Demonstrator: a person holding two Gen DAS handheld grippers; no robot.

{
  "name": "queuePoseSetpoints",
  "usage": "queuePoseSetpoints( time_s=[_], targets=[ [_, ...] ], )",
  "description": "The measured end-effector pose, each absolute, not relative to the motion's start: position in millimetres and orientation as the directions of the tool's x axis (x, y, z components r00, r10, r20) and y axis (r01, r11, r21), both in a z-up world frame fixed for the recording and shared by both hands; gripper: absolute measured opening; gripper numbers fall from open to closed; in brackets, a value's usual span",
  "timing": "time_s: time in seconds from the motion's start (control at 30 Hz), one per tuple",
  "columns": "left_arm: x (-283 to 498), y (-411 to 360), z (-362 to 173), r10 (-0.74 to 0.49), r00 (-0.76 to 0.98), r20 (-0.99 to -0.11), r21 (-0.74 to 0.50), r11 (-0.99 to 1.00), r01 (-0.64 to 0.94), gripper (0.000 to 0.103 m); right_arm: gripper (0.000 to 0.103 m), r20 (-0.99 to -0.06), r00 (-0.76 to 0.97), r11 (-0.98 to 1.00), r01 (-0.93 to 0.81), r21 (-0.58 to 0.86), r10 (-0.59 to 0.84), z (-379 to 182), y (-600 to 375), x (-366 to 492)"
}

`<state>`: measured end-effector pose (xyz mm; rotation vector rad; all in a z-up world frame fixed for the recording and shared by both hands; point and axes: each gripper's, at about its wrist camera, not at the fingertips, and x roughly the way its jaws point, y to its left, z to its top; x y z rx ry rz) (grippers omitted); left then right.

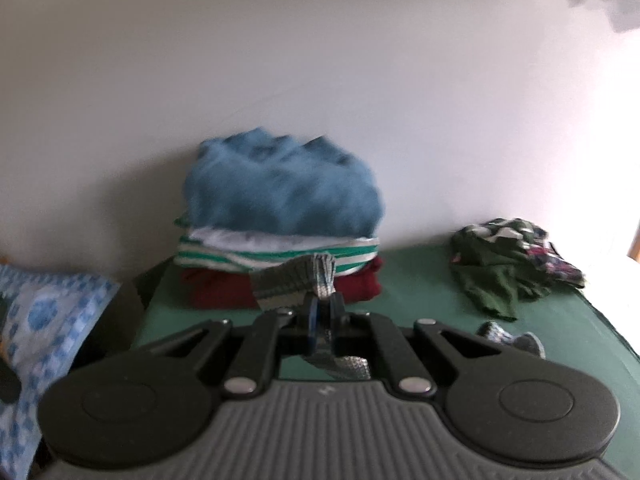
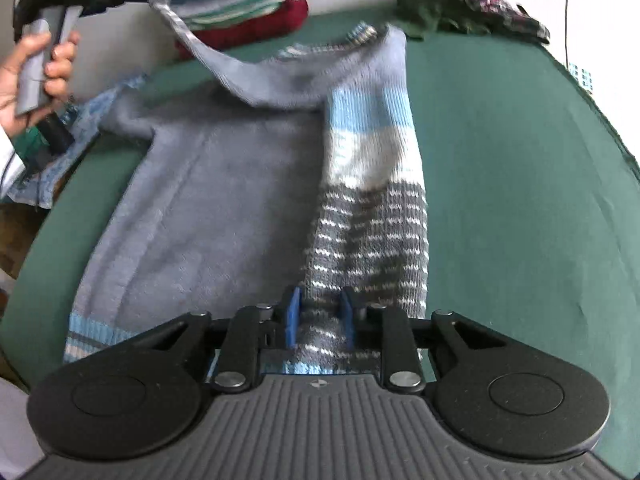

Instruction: Fold clothes

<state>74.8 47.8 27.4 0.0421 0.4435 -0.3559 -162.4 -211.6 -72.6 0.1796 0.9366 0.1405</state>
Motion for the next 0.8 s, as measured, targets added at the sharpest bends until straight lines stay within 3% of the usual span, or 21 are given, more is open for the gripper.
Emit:
queuePoseSetpoints(
  time_s=[0.17,0.27,0.43,0.8],
  targets=[
    [56,26,31,-0.367,0.827,-0.426,-0.026,0.919,0.394,0.002,0.024,-0.742,0.614,0.948,-0.034,0.316,0.269,-73,-222,-162],
    [38,13,32,-0.4,0.812,-0.425,-0.041,0.905,0.424,0.002,0.02,-0.778,0.582,0.97,-0.097,0.222,0.236,-76,-209,-153],
    [2,-15,27,-0.489,0.756,-0.435,-0.063,0.854,0.516,0.002,0.02,-0.707,0.655,0.959,-0.104,0.263,0.266,-54,-231,-146],
    [-73,-83,-16,-0.558,0.631,-0.539,-0.003,0.75,0.661,0.002,0.02,-0.703,0.677,0.97,-0.065,0.236,0.216,-58,-277,-137]
  ],
)
